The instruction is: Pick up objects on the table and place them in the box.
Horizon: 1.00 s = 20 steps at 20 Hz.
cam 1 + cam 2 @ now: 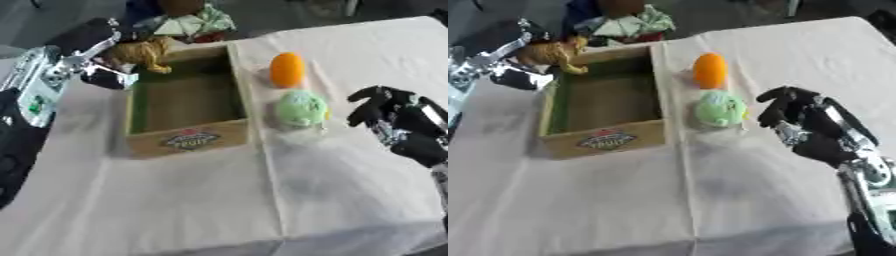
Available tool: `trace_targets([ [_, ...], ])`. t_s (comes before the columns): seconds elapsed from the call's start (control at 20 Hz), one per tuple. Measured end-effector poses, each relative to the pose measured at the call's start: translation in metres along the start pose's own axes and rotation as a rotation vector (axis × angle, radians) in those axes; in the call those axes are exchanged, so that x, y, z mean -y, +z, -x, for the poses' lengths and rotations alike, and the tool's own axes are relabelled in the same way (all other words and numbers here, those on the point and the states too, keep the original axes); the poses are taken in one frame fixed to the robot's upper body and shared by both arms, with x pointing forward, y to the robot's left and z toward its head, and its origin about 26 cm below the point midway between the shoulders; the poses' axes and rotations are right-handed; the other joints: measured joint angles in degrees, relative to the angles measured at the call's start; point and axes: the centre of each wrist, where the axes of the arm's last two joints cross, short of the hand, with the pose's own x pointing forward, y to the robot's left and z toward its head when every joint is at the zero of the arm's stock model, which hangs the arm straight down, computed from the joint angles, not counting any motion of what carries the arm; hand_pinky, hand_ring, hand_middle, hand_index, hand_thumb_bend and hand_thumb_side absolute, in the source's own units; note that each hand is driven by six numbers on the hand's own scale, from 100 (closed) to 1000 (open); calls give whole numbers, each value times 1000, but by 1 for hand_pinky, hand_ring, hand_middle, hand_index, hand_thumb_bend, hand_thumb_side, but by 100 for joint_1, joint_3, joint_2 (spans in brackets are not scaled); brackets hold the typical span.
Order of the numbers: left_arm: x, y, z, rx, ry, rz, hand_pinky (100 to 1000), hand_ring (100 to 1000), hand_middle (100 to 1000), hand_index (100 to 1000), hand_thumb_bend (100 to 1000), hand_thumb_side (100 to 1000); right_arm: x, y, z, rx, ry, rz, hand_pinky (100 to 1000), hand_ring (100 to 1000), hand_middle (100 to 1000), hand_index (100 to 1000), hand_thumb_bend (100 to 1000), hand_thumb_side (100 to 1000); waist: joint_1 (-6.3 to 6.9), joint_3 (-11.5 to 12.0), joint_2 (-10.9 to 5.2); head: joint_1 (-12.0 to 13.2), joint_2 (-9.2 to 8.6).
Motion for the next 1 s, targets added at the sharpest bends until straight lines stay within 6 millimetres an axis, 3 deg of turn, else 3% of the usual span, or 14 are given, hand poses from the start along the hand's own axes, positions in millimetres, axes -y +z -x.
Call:
trace_targets([
  [0.3, 24, -12, -11, 18, 9, 20, 622, 540, 449, 615, 100, 208, -1, -5, -2, 16, 4, -22, 597, 603, 703, 577, 100, 248, -6, -121, 72, 48, -40],
  [0.7, 52, -10, -16, 35, 46, 80, 646, 599, 514, 678, 100, 178, -1, -5, -2, 17, 4, -23, 597, 603, 703, 576, 100, 250, -10, -85, 90, 45, -43],
  [0.75, 54, -9, -16, 38, 51, 90, 677, 648, 556, 715, 100, 233, -1, -5, -2, 17, 4, -23, 597, 603, 703, 576, 100, 250, -12, -68, 90, 42, -43],
  [0.8, 56, -9, -16, 41, 56, 105, 701, 685, 595, 746, 161, 367, -1, -5, -2, 17, 4, -23, 597, 603, 703, 576, 100, 249, -18, -54, 90, 38, -43],
  [0.85, 57, -8, -16, 43, 62, 124, 720, 714, 628, 768, 279, 482, -1, -5, -2, 17, 4, -23, 597, 603, 703, 576, 100, 249, -27, -51, 90, 37, -43],
  [0.9, 57, -8, -16, 47, 65, 148, 723, 718, 634, 772, 298, 500, -1, -5, -2, 16, 4, -22, 597, 603, 703, 576, 100, 249, -38, -45, 88, 36, -43],
  [0.95, 56, -8, -17, 51, 68, 174, 736, 734, 660, 791, 409, 583, -1, -4, -2, 16, 4, -22, 597, 603, 703, 576, 100, 249, -43, -29, 85, 35, -43],
  [1.0, 55, -7, -16, 54, 69, 197, 740, 740, 671, 799, 454, 612, -1, -4, -2, 16, 4, -22, 597, 603, 703, 576, 100, 250, -44, -17, 78, 33, -43],
])
